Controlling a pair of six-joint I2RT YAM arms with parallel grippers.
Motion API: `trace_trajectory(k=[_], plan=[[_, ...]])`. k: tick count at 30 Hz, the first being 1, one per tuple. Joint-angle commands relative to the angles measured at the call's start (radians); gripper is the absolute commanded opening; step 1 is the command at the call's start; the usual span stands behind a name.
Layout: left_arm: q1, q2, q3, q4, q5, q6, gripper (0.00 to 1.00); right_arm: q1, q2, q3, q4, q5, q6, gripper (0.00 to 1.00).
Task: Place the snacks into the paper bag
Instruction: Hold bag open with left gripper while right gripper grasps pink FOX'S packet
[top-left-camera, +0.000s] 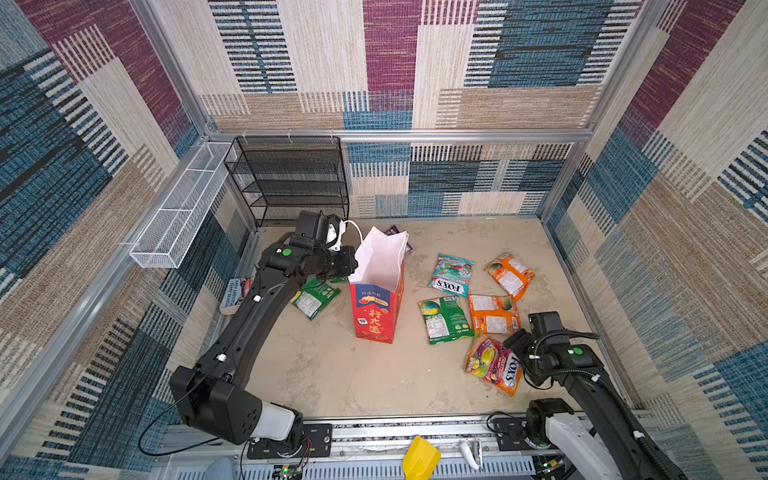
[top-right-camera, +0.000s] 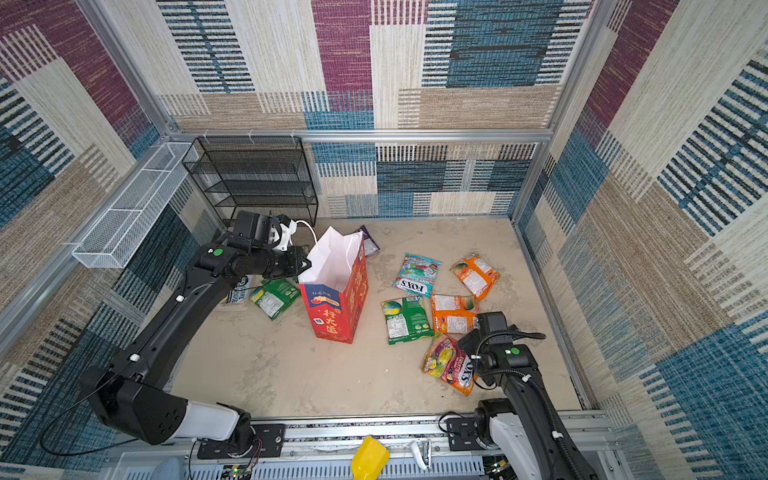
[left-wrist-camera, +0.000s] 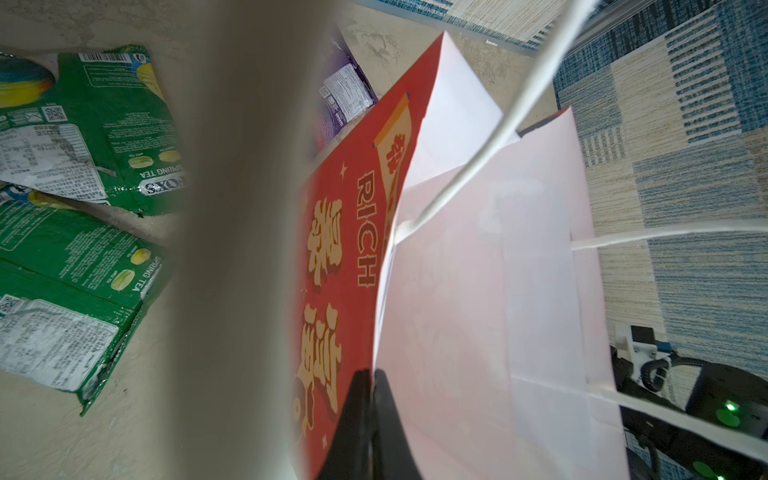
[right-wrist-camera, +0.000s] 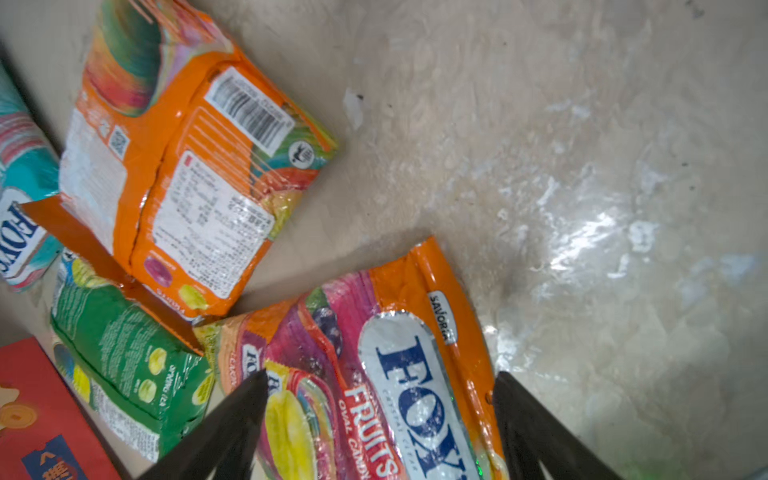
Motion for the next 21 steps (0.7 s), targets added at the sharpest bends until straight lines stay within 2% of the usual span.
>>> trace_trajectory(k=[1,12,21], plan=[[0.002,-0.001,-0.003,0.014,0.027,-0.016,0.00,0.000,0.000,-0.006,0.032,0.013,0.035,0.82],[0.013,0.004,-0.002,0.014,0.037,-0.020,0.00,0.001,0.078,-0.071,0.135,-0.051,0.068,0.73],[0.023,0.004,-0.006,0.019,0.034,-0.020,0.00,0.002,0.134,-0.115,0.231,-0.110,0.058,0.59]])
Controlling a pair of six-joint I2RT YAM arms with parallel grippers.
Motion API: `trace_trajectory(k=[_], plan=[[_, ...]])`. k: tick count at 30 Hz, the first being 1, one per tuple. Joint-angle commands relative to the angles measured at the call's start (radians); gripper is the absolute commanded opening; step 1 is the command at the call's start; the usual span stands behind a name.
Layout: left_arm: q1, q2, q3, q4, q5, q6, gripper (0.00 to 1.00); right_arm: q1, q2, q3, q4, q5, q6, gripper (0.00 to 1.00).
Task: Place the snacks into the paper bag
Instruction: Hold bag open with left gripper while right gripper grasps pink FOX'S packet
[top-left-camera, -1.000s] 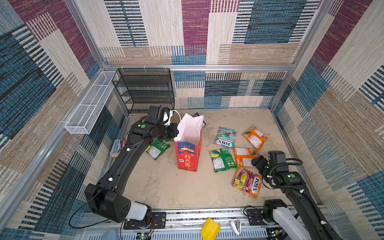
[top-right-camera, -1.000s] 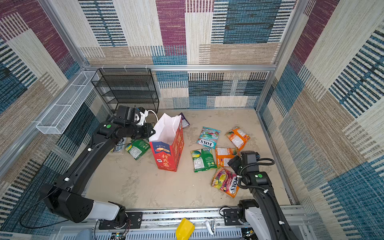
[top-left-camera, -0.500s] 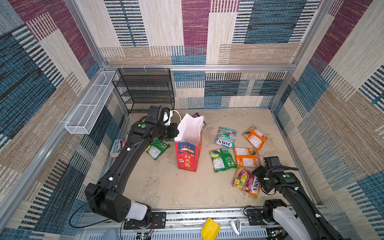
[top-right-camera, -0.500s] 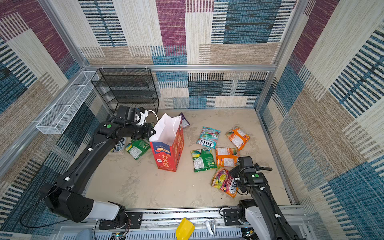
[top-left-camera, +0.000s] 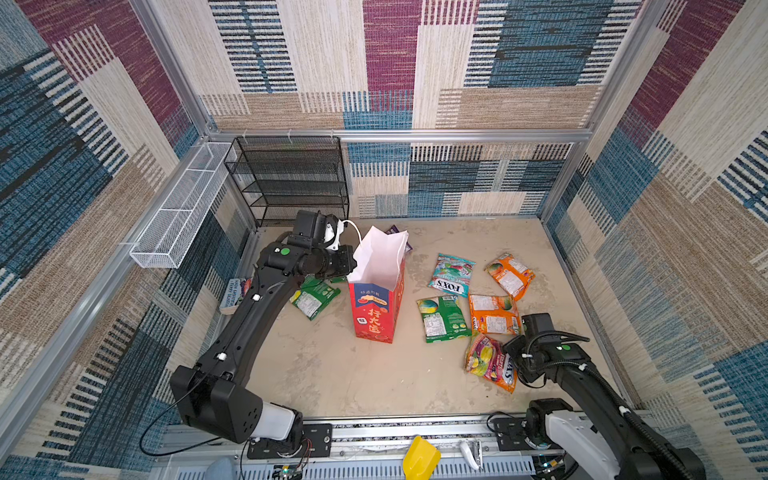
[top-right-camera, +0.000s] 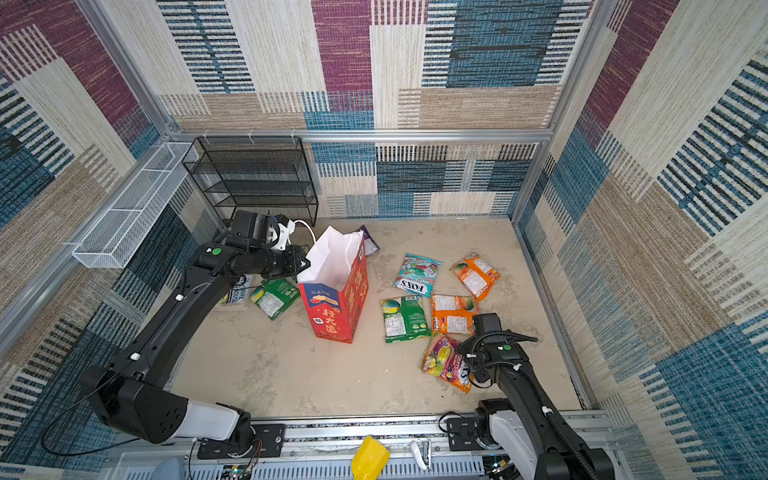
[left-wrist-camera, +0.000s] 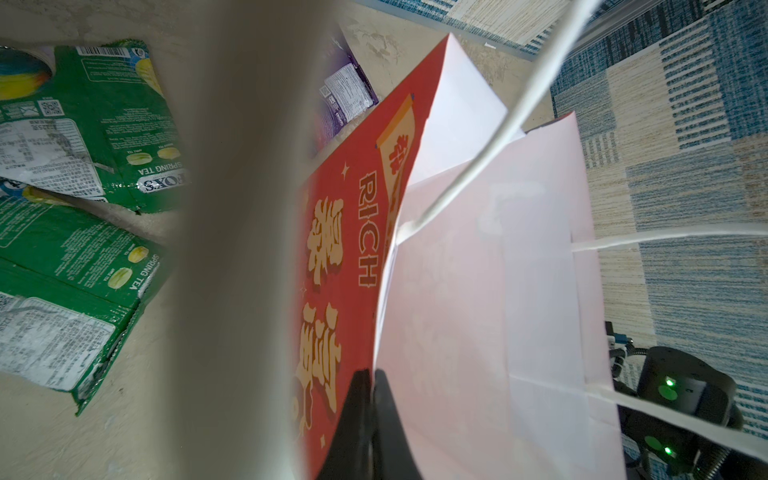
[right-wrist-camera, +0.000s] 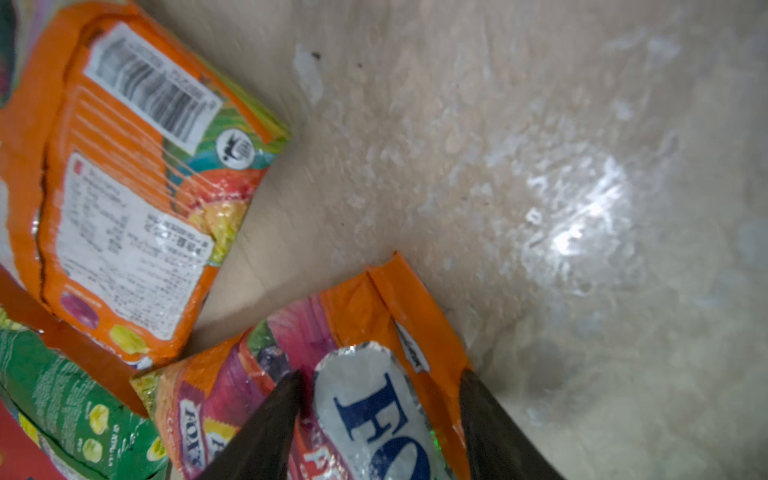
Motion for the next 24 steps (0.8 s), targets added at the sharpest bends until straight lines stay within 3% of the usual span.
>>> trace_trajectory(k=[1,6,11,18,24], plan=[[0.003,0.001,-0.009,0.024,0.002,-0.011,0.00,0.002,0.011,-0.027,0.060,-0.073,0.017,0.57],[0.006,0.010,-0.003,0.021,0.010,-0.004,0.00,0.001,0.022,-0.027,0.119,-0.091,0.004,0.38],[0.007,0.010,-0.014,0.033,0.006,-0.007,0.00,0.002,0.013,-0.082,0.219,-0.166,0.012,0.29],[0.008,0.018,-0.017,0.036,0.001,-0.009,0.00,0.002,-0.006,-0.009,0.110,-0.097,-0.060,0.58],[0.015,0.038,-0.014,0.031,0.024,-0.021,0.00,0.023,0.018,0.018,0.031,-0.117,-0.124,0.64]])
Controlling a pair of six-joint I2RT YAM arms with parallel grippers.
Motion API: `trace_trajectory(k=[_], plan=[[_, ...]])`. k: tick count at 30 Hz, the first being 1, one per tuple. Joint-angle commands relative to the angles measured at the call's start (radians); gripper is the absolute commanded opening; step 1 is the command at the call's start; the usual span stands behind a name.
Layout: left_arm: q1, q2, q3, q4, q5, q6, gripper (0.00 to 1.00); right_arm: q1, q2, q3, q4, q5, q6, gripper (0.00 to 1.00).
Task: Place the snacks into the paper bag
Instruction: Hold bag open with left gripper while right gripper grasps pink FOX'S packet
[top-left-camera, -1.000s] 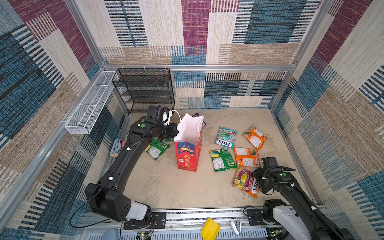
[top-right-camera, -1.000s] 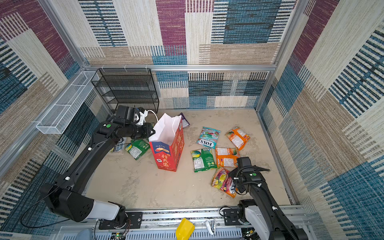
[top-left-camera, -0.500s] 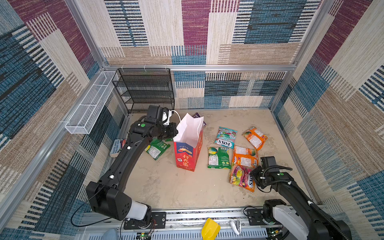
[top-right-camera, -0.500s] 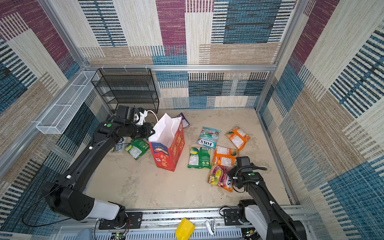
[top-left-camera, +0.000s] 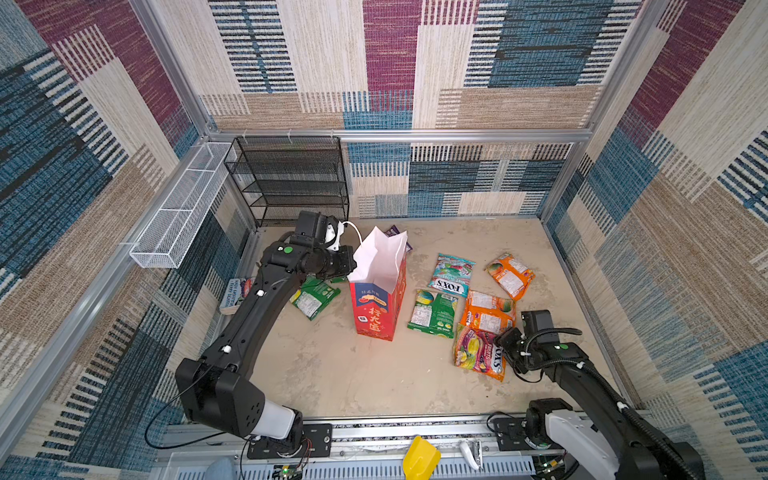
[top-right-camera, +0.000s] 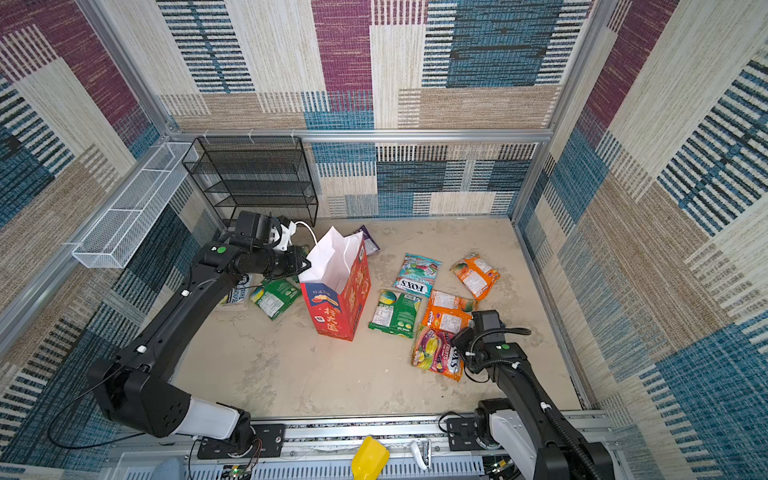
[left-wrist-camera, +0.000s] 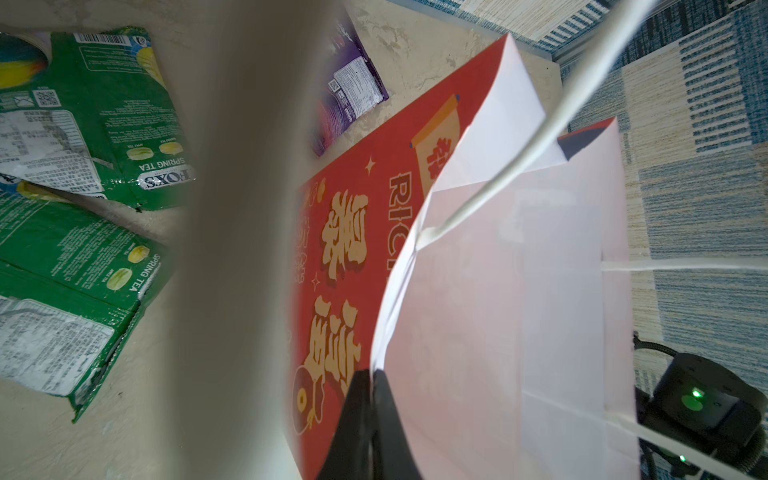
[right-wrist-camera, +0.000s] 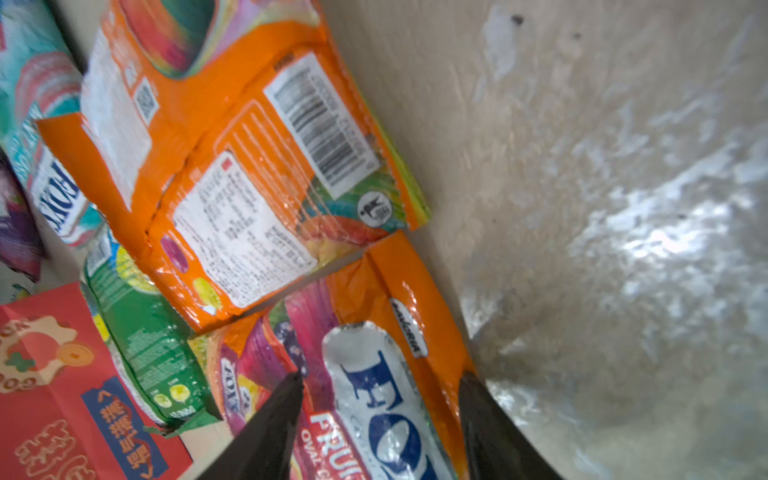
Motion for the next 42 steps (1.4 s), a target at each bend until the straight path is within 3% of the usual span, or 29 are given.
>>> trace_trajectory(k=[1,3,10,13,19,28,33,38,42], plan=[[0.004,0.007,0.005,0.007,0.033,-0.024,0.00,0.015,0.001,0.010,-0.080,0.016,-0.042,0.67],[0.006,-0.001,0.005,0.013,0.048,-0.023,0.00,0.022,0.003,-0.003,-0.077,0.034,-0.035,0.74],[0.009,0.001,0.002,0.009,0.019,-0.024,0.00,0.066,0.110,-0.009,-0.001,0.004,-0.011,0.73],[0.014,0.007,0.009,0.001,0.033,-0.024,0.00,0.107,0.132,-0.018,0.014,0.035,0.006,0.69],[0.024,0.009,0.006,0.003,0.045,-0.032,0.00,0.112,0.201,-0.024,0.031,0.047,-0.005,0.50],[0.027,0.001,0.004,0.005,0.035,-0.030,0.00,0.113,0.223,-0.015,0.034,-0.001,-0.018,0.26],[0.032,-0.004,0.000,0.014,0.056,-0.038,0.00,0.114,0.145,0.015,0.014,0.014,-0.011,0.14],[0.038,-0.003,0.001,0.013,0.069,-0.039,0.00,0.114,0.032,0.087,-0.006,0.003,0.003,0.12],[0.038,-0.007,0.000,0.025,0.101,-0.041,0.00,0.114,0.011,0.153,0.044,-0.074,-0.018,0.04]])
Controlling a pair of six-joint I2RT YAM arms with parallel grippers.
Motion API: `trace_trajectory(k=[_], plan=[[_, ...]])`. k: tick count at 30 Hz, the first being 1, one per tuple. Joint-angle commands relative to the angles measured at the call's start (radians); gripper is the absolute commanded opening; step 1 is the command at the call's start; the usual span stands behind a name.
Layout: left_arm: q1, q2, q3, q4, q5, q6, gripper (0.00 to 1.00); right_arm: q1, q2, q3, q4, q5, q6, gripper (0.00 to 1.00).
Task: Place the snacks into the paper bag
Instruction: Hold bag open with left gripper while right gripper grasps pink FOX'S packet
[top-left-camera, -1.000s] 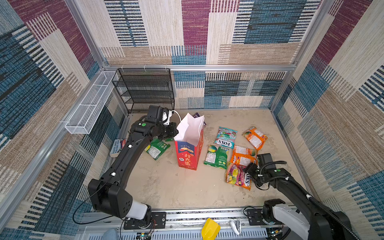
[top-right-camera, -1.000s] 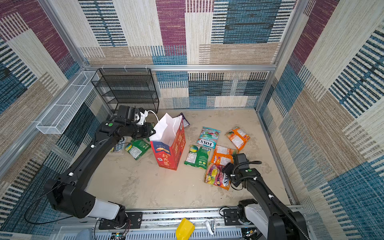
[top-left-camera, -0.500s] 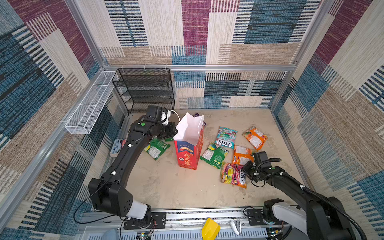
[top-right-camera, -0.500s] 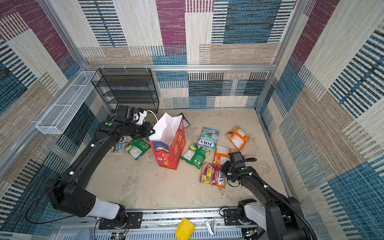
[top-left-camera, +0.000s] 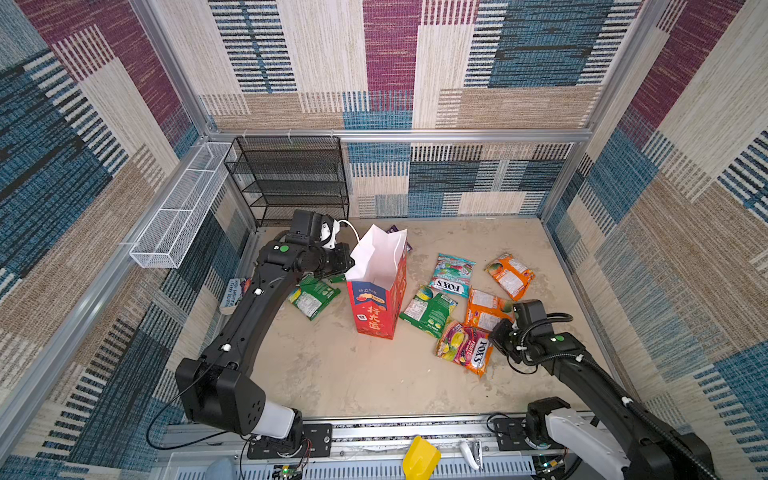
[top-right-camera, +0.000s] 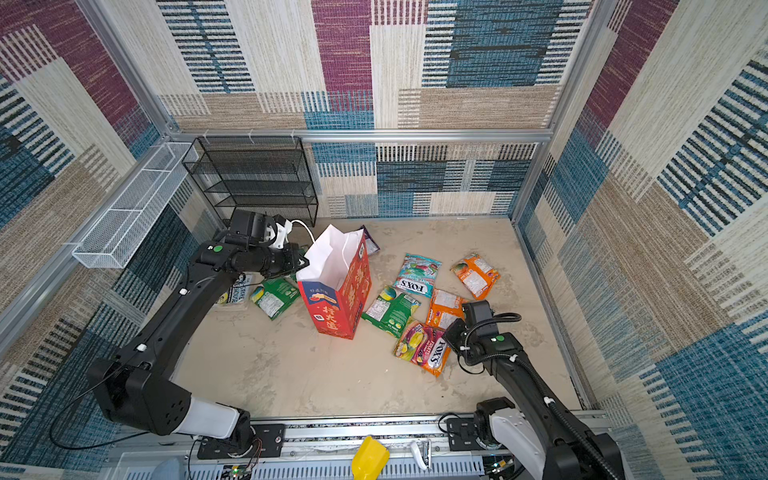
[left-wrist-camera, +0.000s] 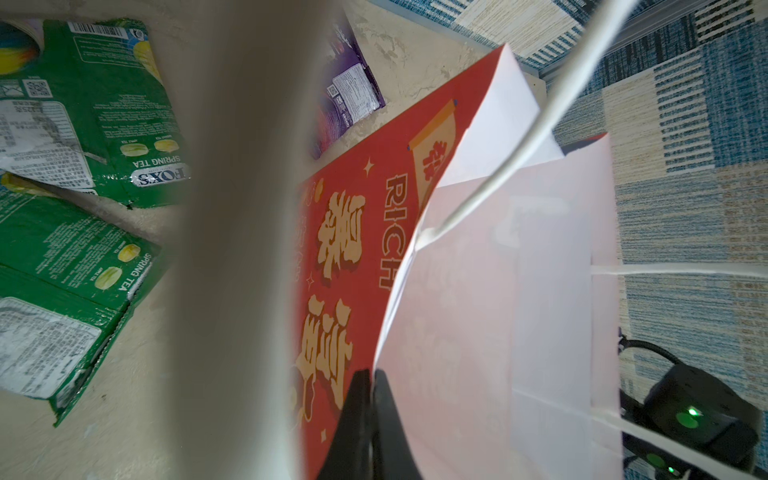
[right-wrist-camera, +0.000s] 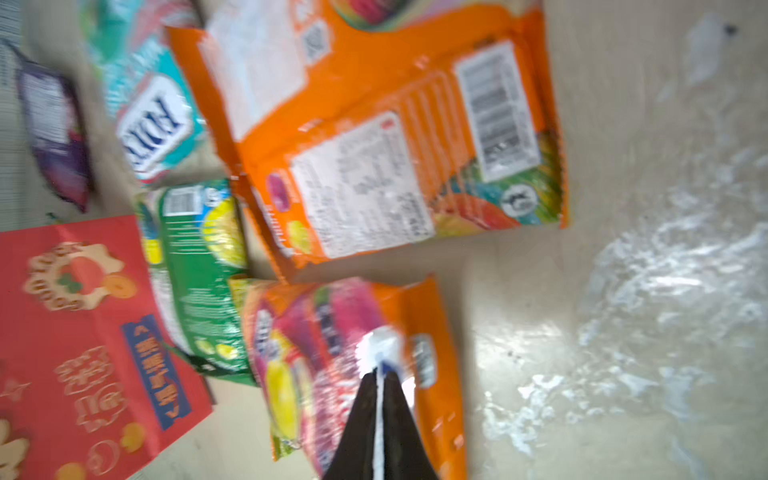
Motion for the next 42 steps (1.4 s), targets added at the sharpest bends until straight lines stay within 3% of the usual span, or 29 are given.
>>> trace_trajectory(k=[1,8,12,15,16,28,35,42], plan=[[0.002,-0.008,-0.003,0.021,0.065,-0.014,0.00,0.001,-0.003,0.049,0.020,-0.071,-0.019,0.01],[0.002,-0.017,-0.018,0.037,0.069,-0.024,0.00,0.001,0.032,0.134,-0.059,-0.055,-0.078,0.00],[0.002,-0.021,-0.018,0.037,0.067,-0.028,0.00,0.001,0.024,0.072,-0.081,-0.025,-0.081,0.50],[0.002,-0.019,-0.018,0.037,0.066,-0.030,0.00,0.001,-0.016,0.000,-0.001,-0.097,-0.100,0.92],[0.002,-0.017,-0.018,0.037,0.066,-0.031,0.00,0.001,-0.038,-0.020,0.031,-0.119,-0.104,1.00],[0.012,-0.019,-0.020,0.037,0.070,-0.036,0.00,0.001,-0.104,-0.196,0.103,-0.140,-0.040,0.96],[0.019,-0.010,-0.021,0.038,0.078,-0.043,0.00,0.007,-0.056,-0.165,0.059,-0.072,-0.092,0.78],[0.028,-0.017,-0.030,0.054,0.107,-0.055,0.00,0.026,-0.010,-0.182,0.123,-0.091,-0.091,0.71]])
